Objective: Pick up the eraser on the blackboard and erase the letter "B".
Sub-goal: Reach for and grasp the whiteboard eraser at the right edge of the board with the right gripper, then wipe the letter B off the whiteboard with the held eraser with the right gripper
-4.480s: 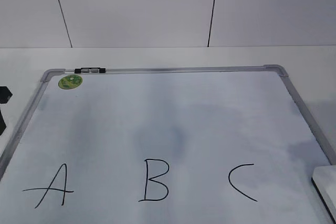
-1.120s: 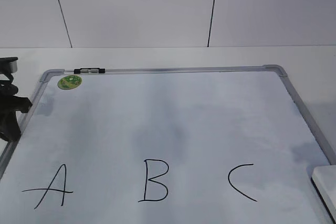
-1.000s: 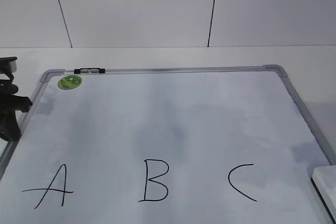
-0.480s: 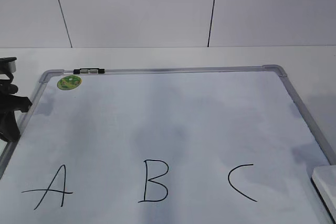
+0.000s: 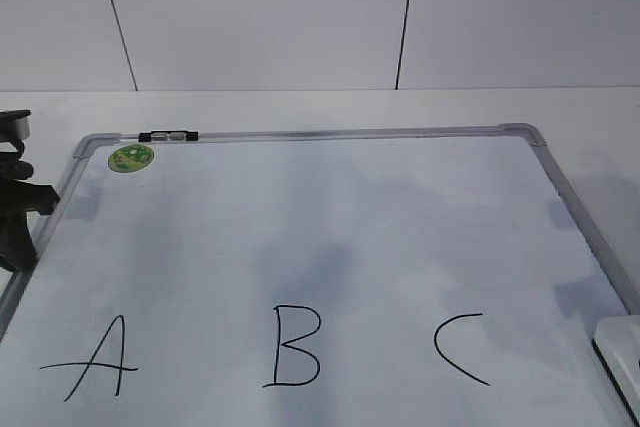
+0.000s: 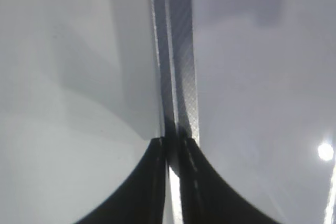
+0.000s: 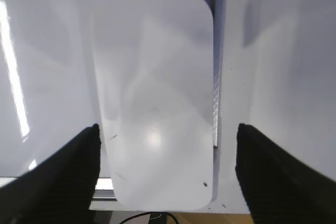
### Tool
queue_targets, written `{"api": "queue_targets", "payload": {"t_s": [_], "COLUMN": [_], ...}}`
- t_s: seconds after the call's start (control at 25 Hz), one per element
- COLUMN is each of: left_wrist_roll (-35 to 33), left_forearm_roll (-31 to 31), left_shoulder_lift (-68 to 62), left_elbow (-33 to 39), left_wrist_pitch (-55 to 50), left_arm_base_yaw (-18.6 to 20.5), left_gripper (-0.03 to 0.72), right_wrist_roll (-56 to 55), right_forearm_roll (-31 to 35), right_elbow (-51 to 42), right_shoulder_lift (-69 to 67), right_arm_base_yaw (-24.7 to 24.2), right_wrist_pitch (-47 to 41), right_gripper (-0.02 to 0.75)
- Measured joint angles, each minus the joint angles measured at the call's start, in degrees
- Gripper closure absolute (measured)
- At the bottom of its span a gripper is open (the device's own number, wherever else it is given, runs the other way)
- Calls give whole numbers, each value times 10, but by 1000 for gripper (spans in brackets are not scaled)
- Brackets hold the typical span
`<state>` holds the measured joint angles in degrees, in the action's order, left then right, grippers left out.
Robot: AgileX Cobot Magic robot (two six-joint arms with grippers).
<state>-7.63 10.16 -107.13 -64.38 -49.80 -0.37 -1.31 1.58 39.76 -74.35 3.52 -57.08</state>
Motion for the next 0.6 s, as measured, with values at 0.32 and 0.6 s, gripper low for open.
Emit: {"api": "queue_targets", "payload": {"t_s": [0.32,0.6], "left_wrist_roll": [0,0], "left_forearm_roll": [0,0], "left_shoulder_lift": [0,0], "left_elbow": [0,0], "left_wrist_pitch": [-1,-2], "left_arm_base_yaw": [0,0], "left_gripper": [649,648], "right_wrist_roll": [2,2], "right_forearm_roll": [-1,-2], "right_elbow": [1,1], "right_shoulder_lift": [-4,-4], "right_arm_base_yaw": [0,0], "right_wrist_pitch": [18,30], "right_gripper": [137,68]}}
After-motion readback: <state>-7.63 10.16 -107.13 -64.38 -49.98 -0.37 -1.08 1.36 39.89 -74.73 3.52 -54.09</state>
